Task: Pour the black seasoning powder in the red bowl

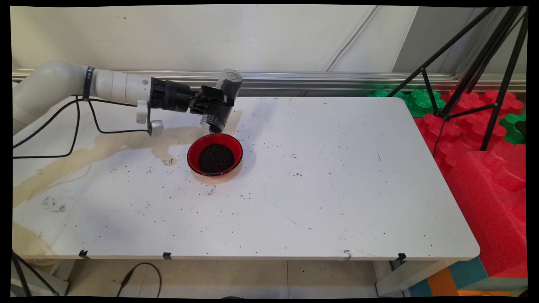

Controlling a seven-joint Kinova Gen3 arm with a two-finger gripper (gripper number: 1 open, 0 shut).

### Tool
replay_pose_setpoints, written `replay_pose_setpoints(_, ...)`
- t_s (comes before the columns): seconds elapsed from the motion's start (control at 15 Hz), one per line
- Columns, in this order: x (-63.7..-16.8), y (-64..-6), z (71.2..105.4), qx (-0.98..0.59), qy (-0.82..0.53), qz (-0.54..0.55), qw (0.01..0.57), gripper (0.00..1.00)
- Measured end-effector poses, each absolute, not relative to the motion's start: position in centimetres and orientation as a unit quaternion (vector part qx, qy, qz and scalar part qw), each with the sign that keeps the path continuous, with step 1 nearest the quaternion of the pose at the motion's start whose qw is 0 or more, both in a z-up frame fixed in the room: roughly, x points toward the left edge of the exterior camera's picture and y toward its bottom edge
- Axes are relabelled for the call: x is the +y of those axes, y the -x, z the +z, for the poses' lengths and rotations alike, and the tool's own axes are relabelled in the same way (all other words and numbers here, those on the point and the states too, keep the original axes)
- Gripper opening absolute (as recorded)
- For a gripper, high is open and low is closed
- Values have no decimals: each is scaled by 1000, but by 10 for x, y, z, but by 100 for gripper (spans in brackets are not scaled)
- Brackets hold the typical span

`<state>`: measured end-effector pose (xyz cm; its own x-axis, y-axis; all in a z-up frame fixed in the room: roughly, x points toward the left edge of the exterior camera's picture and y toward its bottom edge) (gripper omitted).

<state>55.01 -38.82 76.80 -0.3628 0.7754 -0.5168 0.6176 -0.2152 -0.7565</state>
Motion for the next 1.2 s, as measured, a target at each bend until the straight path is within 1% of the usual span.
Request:
replay_pose_setpoints(0.67, -390, -556, 770, -657, 526, 531, 102, 0)
replay_pose_setpoints(1.2, -391, -561, 776, -707, 464, 510, 159, 0)
